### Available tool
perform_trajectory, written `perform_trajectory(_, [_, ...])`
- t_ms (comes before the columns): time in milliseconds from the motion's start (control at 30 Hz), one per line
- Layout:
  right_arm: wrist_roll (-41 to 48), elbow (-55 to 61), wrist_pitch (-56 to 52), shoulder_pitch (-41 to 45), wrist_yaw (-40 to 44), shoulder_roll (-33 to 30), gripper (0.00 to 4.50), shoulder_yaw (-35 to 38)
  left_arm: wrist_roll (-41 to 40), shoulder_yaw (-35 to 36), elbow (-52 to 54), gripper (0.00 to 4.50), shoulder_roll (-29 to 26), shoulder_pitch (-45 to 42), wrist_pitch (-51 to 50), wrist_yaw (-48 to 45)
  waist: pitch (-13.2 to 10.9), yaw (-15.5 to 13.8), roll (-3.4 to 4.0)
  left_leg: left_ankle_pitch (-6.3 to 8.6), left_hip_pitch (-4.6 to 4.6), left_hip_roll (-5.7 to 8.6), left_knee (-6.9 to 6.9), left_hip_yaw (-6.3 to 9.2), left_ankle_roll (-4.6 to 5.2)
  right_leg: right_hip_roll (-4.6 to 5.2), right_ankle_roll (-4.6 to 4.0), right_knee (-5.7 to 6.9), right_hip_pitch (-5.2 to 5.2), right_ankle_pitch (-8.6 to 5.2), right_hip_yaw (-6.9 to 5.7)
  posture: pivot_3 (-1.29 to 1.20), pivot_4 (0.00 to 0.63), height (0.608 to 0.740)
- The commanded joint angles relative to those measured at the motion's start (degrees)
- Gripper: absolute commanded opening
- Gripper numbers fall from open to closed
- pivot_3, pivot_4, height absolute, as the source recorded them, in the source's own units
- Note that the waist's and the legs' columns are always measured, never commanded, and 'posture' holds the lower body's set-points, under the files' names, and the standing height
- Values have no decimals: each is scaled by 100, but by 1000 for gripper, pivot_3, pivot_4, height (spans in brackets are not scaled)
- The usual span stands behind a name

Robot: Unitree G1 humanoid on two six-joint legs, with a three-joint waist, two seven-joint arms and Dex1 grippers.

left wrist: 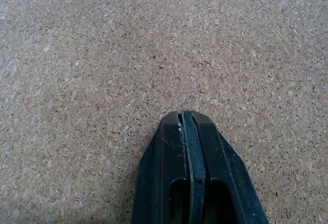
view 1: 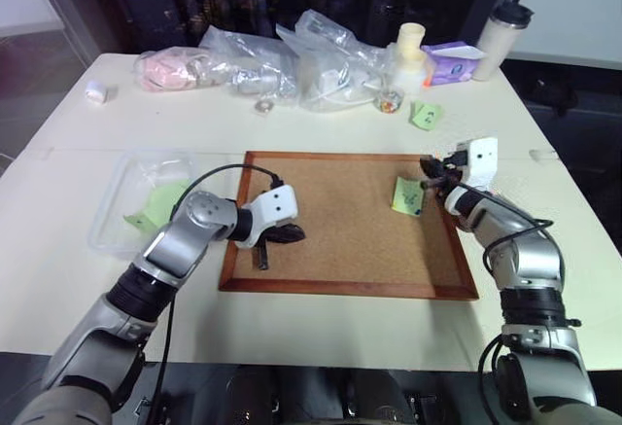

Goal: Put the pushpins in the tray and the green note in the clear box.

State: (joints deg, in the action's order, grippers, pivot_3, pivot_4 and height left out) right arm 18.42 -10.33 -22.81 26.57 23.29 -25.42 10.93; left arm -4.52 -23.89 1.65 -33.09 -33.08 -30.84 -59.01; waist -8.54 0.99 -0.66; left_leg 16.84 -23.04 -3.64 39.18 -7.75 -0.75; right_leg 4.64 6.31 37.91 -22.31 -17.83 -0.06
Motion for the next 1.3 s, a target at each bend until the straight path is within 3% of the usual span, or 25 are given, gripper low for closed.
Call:
perform_trajectory(33, [23,281,139,-16,6,-87,59,186,385,-340,-489,0,-38,229,-312,136,12,-1,13,0,0,0,0,0,0,0,0,0,0,0,0,0,150,735])
perform_trajectory(533, [79,1286,-277,-1557,-529,-460,59,1171,357,-185,-494,0,-68,216,-165,133,28,11,32,11,25,1,-5,-1,19,1,-1,1,18,0,9,0,150,735])
perform_trajectory(833, [127,1060,-359,-1682,-529,-382,59,1151,352,-239,-564,0,10,171,-136,110,28,-8,32,16,43,0,-8,-2,28,1,-2,-1,36,-1,12,0,150,735])
perform_trajectory(933, [141,954,-362,-1656,-522,-391,900,1168,354,-235,-595,0,19,158,-117,104,28,-10,32,17,46,1,-8,-2,29,1,-2,-1,39,-1,12,0,150,735])
perform_trajectory(1167, [246,964,-434,-1692,-486,-410,4433,1243,357,-229,-613,0,44,162,-108,134,28,-11,32,20,52,0,-11,-1,34,2,-3,-5,46,-1,12,0,150,735])
perform_trajectory(1300, [349,1060,-483,-1721,-469,-412,4478,1277,362,-222,-620,0,51,165,-102,145,28,-12,32,21,52,0,-11,-1,36,2,-3,-6,48,-1,11,0,150,735])
